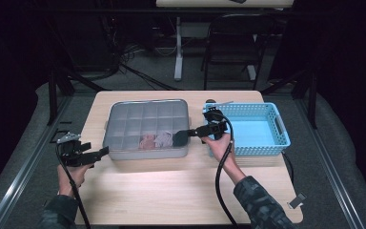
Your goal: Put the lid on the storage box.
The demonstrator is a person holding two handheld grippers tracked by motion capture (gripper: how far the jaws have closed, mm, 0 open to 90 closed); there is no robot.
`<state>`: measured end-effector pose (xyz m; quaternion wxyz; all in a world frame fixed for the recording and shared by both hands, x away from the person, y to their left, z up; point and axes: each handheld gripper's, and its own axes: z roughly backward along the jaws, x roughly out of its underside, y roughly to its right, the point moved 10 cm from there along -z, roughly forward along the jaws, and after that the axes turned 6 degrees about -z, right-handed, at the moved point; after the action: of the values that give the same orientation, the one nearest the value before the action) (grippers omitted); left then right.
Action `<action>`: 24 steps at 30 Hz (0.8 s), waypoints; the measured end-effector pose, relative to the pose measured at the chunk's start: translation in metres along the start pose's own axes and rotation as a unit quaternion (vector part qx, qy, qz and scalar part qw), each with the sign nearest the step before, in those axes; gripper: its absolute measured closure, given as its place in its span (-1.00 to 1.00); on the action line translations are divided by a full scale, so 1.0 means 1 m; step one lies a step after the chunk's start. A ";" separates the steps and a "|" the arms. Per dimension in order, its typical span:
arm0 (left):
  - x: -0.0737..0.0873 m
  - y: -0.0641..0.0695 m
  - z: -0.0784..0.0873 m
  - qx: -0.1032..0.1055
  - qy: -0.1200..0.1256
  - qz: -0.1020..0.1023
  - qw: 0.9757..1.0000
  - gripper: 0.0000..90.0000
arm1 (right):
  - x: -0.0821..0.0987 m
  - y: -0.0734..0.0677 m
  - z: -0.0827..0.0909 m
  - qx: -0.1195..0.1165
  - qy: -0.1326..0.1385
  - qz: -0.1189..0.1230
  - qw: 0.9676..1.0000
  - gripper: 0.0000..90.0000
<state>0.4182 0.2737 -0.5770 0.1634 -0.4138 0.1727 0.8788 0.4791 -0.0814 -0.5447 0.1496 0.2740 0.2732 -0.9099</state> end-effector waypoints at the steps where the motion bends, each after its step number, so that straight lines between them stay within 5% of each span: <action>1: 0.001 0.002 0.002 -0.003 0.001 -0.004 1.000 -0.80 | 0.002 0.000 0.005 0.002 0.001 0.006 1.000 -0.51; 10: 0.015 0.029 0.015 -0.006 -0.017 -0.038 0.999 -0.98 | 0.040 0.009 0.045 0.010 -0.013 0.066 0.998 -0.69; 19: 0.028 0.058 0.018 -0.001 -0.031 -0.073 0.997 -0.99 | 0.086 0.036 0.074 0.041 -0.026 0.080 0.996 -0.82; 24: 0.036 0.066 0.018 0.000 -0.036 -0.069 0.997 -0.99 | 0.110 0.058 0.091 0.072 -0.034 0.083 0.993 -0.93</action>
<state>0.3552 0.2282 -0.5834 0.2298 -0.3924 0.1374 0.8800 0.3776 -0.1941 -0.5691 0.2139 0.2746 0.1784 -0.9203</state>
